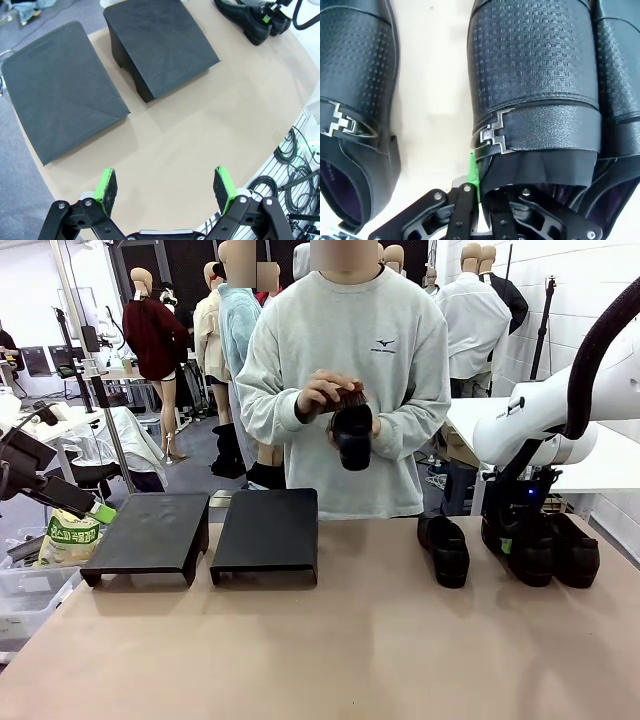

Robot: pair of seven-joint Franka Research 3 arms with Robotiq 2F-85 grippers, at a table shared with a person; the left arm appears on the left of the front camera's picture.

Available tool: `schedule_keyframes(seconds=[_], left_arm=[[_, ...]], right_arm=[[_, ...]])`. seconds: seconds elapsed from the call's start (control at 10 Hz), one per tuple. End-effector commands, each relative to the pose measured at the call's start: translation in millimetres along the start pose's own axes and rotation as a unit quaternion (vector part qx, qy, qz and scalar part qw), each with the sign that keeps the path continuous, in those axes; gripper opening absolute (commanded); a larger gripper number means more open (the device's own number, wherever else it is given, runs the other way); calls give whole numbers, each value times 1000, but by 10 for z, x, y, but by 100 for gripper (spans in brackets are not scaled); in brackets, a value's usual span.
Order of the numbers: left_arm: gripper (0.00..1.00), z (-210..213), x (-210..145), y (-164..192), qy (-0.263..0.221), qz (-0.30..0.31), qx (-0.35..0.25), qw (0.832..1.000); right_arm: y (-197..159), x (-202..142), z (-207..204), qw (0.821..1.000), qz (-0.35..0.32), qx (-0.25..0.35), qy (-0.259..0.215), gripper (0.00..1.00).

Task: Organize the shoes by placing them on the stand.
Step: Pick up one Shoe and place it in the middle of the table.

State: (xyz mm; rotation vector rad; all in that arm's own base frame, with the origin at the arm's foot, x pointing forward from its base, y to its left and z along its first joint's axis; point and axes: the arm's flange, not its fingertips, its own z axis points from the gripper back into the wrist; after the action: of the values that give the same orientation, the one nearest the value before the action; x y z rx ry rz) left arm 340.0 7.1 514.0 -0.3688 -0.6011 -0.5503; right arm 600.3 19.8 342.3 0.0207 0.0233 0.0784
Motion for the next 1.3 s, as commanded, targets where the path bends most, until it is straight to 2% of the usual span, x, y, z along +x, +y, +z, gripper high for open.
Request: schedule_keyframes(seconds=[0.0, 0.3, 0.6, 0.9, 1.0, 1.1, 1.2], left_arm=[[100, 12, -12, 24, -2, -7, -5, 1000], [100, 12, -12, 24, -2, -7, -5, 1000], [100, 12, -12, 24, -2, -7, -5, 1000], [100, 12, -12, 24, -2, -7, -5, 1000], [100, 12, -12, 24, -2, -7, -5, 1000], [100, 12, -12, 24, -2, -7, -5, 1000], [100, 12, -12, 24, -2, -7, -5, 1000]], right_arm=[[0, 41, 78, 999, -20, -23, -10, 0], [461, -476, 695, 993, -78, -12, -86, 0], [974, -1114, 998, 989, -120, -30, -82, 0], [1493, -1750, 1284, 983, -109, -72, -130, 0], [1513, -1883, 1464, 983, -85, -57, -155, 0], [1429, -1607, 1214, 988, -102, -42, -107, 0], [1429, -1607, 1214, 988, -102, -42, -107, 0]])
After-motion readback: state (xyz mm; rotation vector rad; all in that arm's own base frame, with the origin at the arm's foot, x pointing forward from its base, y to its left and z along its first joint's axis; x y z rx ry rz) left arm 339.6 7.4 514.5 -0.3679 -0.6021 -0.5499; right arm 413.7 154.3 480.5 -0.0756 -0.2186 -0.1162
